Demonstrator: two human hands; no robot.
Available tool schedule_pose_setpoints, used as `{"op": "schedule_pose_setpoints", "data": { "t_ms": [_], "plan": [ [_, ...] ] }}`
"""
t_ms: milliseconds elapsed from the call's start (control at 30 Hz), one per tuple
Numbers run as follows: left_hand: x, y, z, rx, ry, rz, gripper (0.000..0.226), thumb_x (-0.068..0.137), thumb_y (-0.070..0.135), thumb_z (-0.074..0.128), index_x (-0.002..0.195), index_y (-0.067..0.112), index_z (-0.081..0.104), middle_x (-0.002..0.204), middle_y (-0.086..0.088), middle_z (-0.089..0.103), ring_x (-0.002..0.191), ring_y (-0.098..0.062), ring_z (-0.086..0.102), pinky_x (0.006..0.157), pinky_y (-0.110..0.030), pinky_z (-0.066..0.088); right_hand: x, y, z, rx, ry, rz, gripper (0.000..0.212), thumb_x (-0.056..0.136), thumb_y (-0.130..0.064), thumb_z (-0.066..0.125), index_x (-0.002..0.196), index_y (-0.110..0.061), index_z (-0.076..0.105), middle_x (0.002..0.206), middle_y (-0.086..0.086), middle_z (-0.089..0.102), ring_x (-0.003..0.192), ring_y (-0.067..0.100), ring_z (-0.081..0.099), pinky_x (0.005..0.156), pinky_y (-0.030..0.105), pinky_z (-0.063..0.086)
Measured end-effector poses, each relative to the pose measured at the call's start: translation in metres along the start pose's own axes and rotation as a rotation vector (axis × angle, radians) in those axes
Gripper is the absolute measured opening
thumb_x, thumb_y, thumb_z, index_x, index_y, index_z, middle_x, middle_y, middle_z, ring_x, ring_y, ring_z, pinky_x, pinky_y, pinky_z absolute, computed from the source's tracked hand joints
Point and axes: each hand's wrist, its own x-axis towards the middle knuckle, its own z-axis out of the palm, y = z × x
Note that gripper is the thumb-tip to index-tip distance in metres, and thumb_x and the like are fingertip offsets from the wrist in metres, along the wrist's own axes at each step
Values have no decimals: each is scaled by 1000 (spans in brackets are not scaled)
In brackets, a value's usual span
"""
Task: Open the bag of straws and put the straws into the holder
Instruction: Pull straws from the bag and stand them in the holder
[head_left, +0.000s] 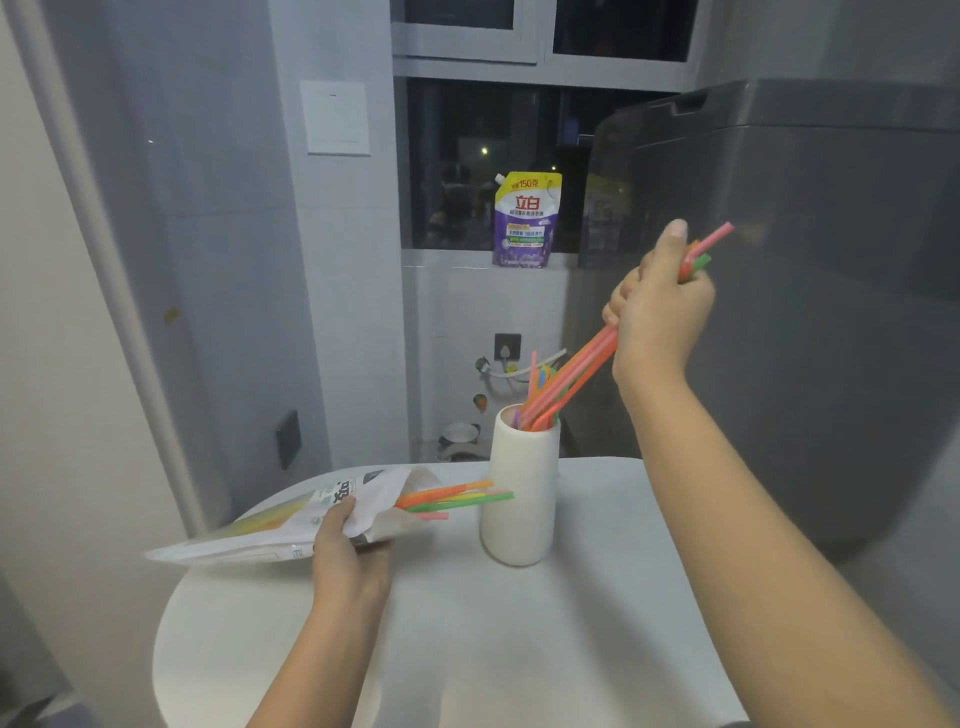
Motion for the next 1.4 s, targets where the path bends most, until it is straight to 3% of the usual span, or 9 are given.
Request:
{"op": "schedule_pose_setpoints", "data": {
  "t_ms": [333, 433, 500, 567, 700, 800, 967, 1133, 1400],
  "plan": [
    [-1, 0, 3, -10, 13, -20, 16, 92, 3, 46, 90, 14, 58, 65, 3, 72, 60, -10, 70, 69, -32, 50, -8, 57, 7, -503, -267, 84, 45, 96, -41, 39, 60, -16, 44, 49, -4, 47, 37, 2, 50, 45, 17, 41],
    [0, -1, 4, -22, 23, -19, 16, 91, 3, 47, 92, 15, 57, 64, 3, 72, 59, -10, 70, 71, -34, 50, -12, 71, 3, -746, -373, 2, 43, 96, -36, 40, 61, -21, 60, 66, -4, 57, 64, 11, 58, 60, 17, 46],
    [1, -1, 4, -16, 18, -10, 17, 91, 2, 46, 92, 16, 57, 65, 3, 72, 59, -10, 70, 71, -33, 51, -13, 82, 0, -991, -409, -60, 37, 95, -35, 41, 79, -17, 70, 94, 5, 61, 94, 23, 55, 88, 35, 42],
    [2, -1, 4, -13, 15, -7, 17, 91, 2, 46, 93, 15, 58, 67, 3, 73, 61, -11, 70, 74, -34, 51, -13, 90, -4, -1150, -446, -57, 32, 94, -37, 43, 103, -16, 66, 116, 10, 57, 114, 30, 45, 98, 43, 32],
    [5, -2, 4, -6, 8, -22, 19, 90, 3, 47, 102, 13, 58, 88, -3, 69, 71, -14, 69, 77, -34, 52, -18, 98, -10, -971, -463, -27, 46, 87, -40, 57, 126, -17, 48, 130, 6, 52, 123, 26, 41, 104, 46, 35],
    [6, -4, 5, -6, -1, -27, 20, 90, 2, 47, 102, 14, 58, 95, -4, 67, 75, -14, 68, 79, -34, 52, -23, 97, -13, -853, -422, -154, 47, 89, -33, 58, 132, -18, 45, 132, 3, 53, 122, 21, 46, 104, 43, 37],
    [5, -5, 6, 12, 13, -29, 18, 90, 2, 47, 98, 14, 59, 93, -3, 67, 75, -14, 68, 81, -36, 51, -29, 105, -17, -1103, -609, -333, 33, 98, -25, 39, 123, -17, 59, 128, 0, 60, 125, 21, 45, 104, 37, 25],
    [5, -2, 5, 11, 13, -32, 17, 90, 2, 47, 96, 14, 58, 93, -4, 65, 82, -17, 64, 82, -35, 51, -31, 96, -20, -1085, -602, -385, 39, 99, -29, 34, 131, -18, 52, 140, -1, 49, 138, 17, 30, 112, 36, 12],
    [-1, 0, 8, 75, -78, 15, 19, 92, 4, 44, 94, 12, 61, 77, 0, 74, 71, -13, 71, 75, -32, 52, -88, 78, -50, -762, -475, -479, 33, 85, -17, 42, 100, -10, 70, 100, 4, 67, 102, 24, 55, 94, 33, 37]
  ]
}}
